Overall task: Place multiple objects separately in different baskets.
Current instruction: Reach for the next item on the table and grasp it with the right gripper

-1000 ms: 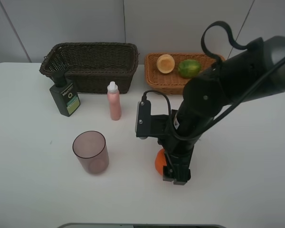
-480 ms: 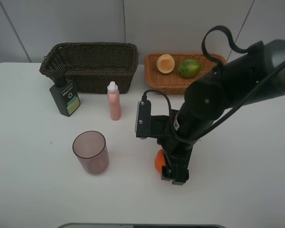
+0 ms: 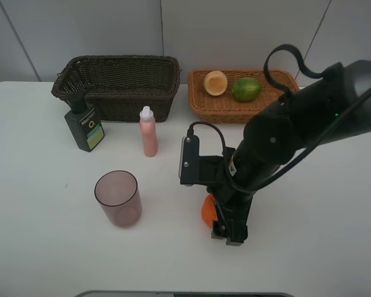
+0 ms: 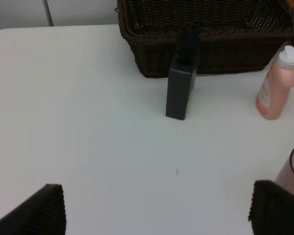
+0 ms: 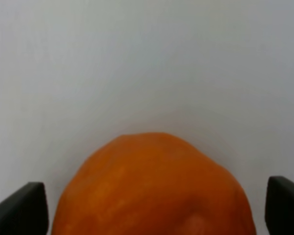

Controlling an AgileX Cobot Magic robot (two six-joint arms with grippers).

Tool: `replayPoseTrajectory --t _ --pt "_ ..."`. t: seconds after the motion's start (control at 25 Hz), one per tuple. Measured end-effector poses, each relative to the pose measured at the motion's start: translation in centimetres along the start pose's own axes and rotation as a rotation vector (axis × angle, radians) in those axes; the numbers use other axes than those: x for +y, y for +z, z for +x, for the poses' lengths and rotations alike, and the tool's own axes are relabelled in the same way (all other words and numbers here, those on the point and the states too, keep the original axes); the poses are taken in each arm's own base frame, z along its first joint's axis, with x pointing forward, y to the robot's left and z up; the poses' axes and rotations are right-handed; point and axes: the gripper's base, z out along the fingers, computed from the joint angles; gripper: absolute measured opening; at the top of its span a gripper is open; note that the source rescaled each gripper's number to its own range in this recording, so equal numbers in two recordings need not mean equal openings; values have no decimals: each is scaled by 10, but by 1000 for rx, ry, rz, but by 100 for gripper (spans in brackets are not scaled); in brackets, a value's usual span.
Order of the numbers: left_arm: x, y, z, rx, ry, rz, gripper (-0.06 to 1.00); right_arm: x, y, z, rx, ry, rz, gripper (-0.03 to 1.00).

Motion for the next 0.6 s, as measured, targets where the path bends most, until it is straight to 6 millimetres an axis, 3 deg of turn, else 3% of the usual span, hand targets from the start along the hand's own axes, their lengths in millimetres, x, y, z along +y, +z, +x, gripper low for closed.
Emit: replayPoseTrajectory --t 0.32,0.4,0.48,0.6 --pt "0 0 0 0 0 0 96 2 10 2 23 0 -20 92" --pt "0 0 0 0 0 0 96 2 10 2 22 0 -19 79" --pt "0 0 0 0 0 0 96 1 10 2 23 -5 -17 45" --pt "0 0 0 0 0 0 96 1 10 2 23 -5 -17 41"
